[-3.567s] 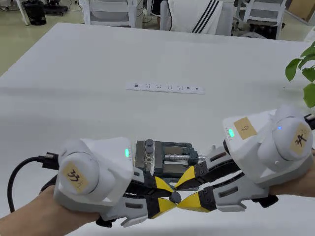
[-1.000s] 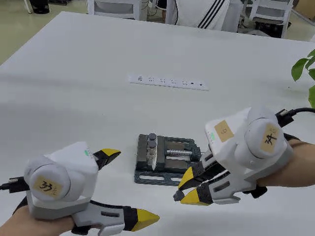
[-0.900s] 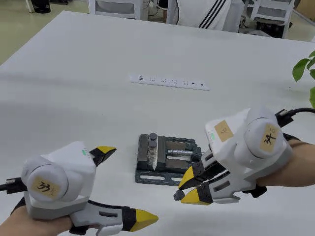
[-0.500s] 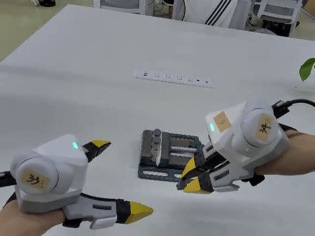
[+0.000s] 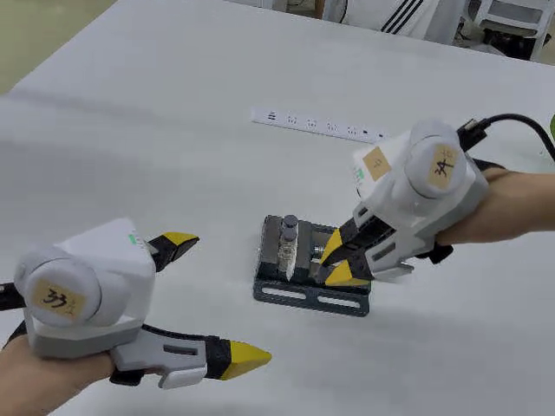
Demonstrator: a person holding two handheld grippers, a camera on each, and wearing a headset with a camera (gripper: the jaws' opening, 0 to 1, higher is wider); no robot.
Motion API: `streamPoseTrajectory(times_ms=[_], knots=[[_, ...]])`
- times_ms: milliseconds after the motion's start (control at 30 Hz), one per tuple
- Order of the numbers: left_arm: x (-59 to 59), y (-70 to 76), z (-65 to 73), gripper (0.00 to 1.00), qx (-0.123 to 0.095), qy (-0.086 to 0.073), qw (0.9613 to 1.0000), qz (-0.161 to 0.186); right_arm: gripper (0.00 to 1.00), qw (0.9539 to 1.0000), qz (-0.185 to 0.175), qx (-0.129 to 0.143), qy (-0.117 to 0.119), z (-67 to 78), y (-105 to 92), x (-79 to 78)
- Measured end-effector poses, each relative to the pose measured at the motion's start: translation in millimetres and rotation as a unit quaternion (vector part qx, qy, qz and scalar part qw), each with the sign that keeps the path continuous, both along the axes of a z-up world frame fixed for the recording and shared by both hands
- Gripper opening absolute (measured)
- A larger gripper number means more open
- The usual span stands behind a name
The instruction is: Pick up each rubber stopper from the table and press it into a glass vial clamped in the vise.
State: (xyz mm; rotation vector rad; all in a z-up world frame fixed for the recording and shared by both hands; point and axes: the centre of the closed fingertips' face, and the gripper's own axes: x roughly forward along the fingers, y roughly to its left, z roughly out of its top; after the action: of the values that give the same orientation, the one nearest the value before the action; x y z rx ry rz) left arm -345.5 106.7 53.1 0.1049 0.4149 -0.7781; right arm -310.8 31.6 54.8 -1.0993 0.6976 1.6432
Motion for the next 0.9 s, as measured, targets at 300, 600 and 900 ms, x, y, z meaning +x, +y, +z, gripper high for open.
streamPoseTrajectory(times_ms=[300,600,900], knots=[[0.1,1.8,-0.9,0.96,-0.006,0.001,1.0,0.005,0.05,0.9955,0.086,-0.027,-0.032,-0.2,14.2,22.4],[-2.5,1.6,-5.6,0.95,-0.012,0.008,0.9999,0.008,0.05,0.9823,0.174,-0.047,-0.048,-5.8,21.8,28.0],[0.1,2.9,-6.3,0.95,-0.017,0.011,0.9997,0.012,0.04,0.9761,0.205,-0.062,-0.038,-9.2,30.1,28.8]])
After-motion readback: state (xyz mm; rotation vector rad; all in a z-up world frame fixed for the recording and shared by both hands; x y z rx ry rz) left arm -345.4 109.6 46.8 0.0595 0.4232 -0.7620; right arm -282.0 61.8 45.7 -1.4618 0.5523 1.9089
